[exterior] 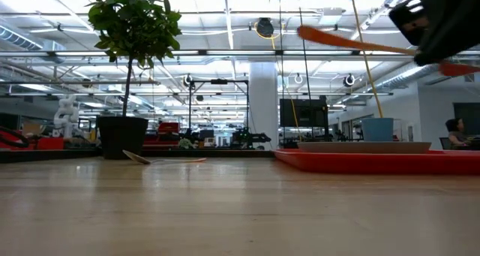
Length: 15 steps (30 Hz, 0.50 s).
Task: Pick and place plate/cup/fork/spoon on tray
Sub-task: Put the orange fork on the red tray at the bottom of the light green plate
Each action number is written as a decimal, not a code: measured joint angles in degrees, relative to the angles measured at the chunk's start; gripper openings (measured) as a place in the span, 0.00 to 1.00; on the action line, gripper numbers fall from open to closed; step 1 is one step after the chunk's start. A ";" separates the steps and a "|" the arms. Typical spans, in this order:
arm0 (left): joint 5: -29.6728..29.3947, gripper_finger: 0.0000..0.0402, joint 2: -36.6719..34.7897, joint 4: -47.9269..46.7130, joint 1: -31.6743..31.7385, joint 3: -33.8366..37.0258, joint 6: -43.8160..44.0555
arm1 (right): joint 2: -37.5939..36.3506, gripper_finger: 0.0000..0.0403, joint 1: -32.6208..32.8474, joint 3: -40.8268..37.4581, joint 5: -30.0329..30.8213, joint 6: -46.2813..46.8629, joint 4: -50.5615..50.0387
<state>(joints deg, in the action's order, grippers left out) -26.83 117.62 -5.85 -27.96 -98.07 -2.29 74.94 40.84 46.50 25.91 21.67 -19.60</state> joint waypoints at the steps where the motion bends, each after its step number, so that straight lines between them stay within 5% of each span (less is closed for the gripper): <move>1: -0.02 0.39 -0.08 0.00 0.30 -0.06 0.50 | -0.02 0.01 -0.80 0.54 0.02 -0.02 -1.16; 9: -1.24 0.59 0.18 -8.90 1.61 -0.02 3.60 | 0.00 0.01 -5.33 2.26 -0.24 -0.33 -2.65; 15: -4.49 0.62 0.23 -14.10 2.93 0.05 4.67 | 0.00 0.01 -6.01 2.28 -0.36 -0.32 -1.52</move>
<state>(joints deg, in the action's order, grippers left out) -31.32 117.84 -19.95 -25.03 -98.02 2.37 74.94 34.83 48.77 25.55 21.35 -21.12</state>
